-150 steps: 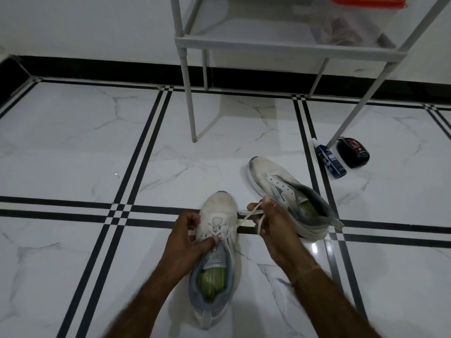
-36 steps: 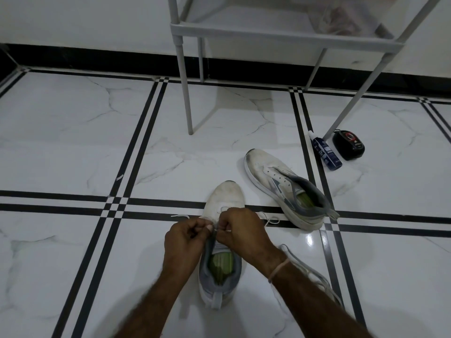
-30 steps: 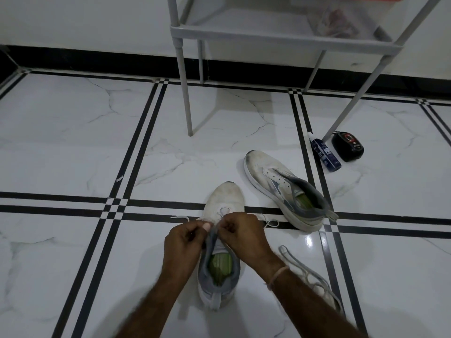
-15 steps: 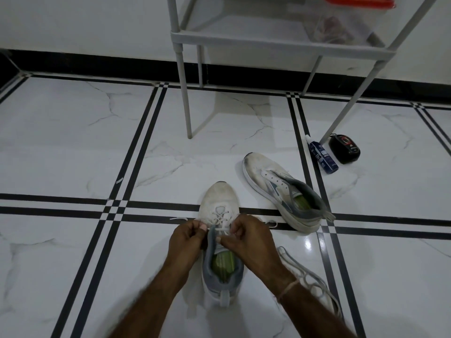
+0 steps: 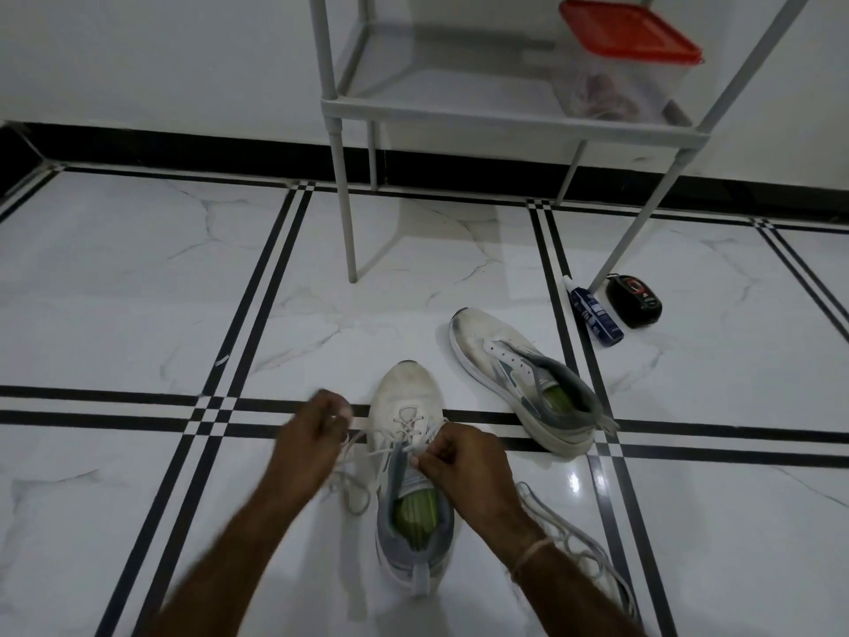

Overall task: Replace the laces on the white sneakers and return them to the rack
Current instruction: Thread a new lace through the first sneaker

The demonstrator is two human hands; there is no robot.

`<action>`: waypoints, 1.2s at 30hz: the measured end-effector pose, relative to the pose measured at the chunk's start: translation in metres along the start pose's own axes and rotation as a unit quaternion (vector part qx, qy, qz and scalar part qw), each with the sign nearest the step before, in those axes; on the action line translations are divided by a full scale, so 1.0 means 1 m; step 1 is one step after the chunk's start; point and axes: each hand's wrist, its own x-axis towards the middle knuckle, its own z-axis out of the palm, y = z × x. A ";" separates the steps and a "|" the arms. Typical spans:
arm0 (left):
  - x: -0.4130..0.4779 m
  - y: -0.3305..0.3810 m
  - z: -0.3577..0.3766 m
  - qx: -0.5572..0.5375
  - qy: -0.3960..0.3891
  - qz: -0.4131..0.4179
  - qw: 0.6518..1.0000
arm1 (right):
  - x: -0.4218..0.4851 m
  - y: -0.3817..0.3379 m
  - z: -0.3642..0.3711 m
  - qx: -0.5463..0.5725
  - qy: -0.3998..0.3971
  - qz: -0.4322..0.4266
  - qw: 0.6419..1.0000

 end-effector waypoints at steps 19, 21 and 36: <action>-0.018 -0.013 0.038 0.135 -0.056 0.116 0.982 | 0.009 0.005 0.002 0.025 -0.005 0.022 0.999; -0.010 -0.012 0.036 0.196 -0.034 0.116 0.973 | 0.009 0.005 0.000 0.025 -0.006 0.023 0.999; -0.012 0.007 0.011 -0.349 0.027 -0.222 0.910 | 0.010 0.008 0.000 0.038 -0.023 0.034 0.998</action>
